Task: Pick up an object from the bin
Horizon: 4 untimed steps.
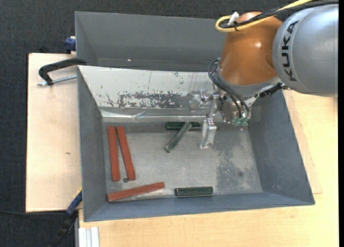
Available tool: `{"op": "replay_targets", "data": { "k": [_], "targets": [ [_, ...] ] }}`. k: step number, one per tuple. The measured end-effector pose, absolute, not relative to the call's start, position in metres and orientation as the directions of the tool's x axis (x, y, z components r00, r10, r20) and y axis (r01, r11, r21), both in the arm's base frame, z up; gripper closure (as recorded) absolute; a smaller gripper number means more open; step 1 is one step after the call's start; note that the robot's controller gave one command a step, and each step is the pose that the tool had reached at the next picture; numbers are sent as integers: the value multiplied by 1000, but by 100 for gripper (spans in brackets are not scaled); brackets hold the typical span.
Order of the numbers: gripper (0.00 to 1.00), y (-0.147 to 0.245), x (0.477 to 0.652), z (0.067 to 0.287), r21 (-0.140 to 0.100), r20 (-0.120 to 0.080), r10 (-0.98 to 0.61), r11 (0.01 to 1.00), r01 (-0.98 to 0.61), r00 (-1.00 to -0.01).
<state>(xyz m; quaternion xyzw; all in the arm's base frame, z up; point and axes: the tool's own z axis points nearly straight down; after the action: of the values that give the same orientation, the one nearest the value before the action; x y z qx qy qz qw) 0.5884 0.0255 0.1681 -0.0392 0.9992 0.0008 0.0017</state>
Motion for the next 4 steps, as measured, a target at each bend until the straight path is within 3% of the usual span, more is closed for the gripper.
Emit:
{"op": "replay_targets", "data": {
  "k": [1, 2, 3, 4],
  "targets": [
    [100, 25, 588, 168, 2, -3, -78, 997, -78, -997],
    [0, 25, 588, 168, 2, -3, -78, 997, -78, -997],
    [0, 25, 588, 168, 2, -3, -78, 997, -78, -997],
    [100, 33, 605, 73, 2, -11, -34, 999, -34, -999]
  ]
}}
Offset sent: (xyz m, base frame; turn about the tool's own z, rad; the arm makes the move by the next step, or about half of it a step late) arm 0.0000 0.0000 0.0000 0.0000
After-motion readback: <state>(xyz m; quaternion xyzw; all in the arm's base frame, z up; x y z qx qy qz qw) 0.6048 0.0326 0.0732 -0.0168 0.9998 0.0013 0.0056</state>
